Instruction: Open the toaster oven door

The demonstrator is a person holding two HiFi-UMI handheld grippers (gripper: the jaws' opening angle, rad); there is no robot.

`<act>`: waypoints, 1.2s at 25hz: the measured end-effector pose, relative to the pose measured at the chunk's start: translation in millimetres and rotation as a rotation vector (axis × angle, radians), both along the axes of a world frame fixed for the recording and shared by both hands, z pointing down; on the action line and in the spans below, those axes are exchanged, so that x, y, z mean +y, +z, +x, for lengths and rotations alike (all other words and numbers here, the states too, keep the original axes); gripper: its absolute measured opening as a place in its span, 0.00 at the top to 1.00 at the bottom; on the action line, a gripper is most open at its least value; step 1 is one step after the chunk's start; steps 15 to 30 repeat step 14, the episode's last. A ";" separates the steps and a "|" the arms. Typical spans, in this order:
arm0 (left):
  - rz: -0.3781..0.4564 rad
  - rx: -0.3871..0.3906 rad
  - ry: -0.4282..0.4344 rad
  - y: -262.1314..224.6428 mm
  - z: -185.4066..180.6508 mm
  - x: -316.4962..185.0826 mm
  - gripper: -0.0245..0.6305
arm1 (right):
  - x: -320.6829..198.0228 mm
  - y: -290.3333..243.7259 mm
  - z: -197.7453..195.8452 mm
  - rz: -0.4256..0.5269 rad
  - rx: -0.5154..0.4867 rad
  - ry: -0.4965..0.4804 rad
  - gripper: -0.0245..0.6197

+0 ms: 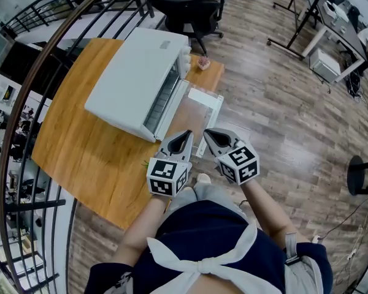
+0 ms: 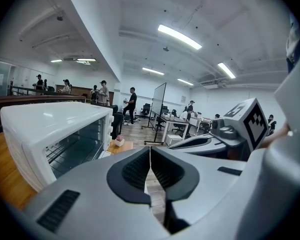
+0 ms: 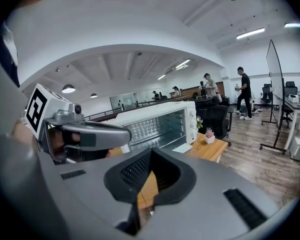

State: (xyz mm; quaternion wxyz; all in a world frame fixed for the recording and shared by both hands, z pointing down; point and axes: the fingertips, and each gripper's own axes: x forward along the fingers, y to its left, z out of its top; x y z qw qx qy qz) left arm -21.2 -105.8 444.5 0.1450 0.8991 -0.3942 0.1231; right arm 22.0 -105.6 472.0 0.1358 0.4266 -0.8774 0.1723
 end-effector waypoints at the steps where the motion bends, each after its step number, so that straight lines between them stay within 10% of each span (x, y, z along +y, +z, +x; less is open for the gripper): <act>1: 0.000 -0.001 0.000 -0.1 0.5 0.2 0.93 | 0.3 -0.1 0.2 0.000 0.000 -0.001 0.96; 30: -0.015 -0.005 -0.005 1.8 3.5 11.5 0.93 | 10.6 3.2 3.5 -0.017 0.003 -0.006 0.96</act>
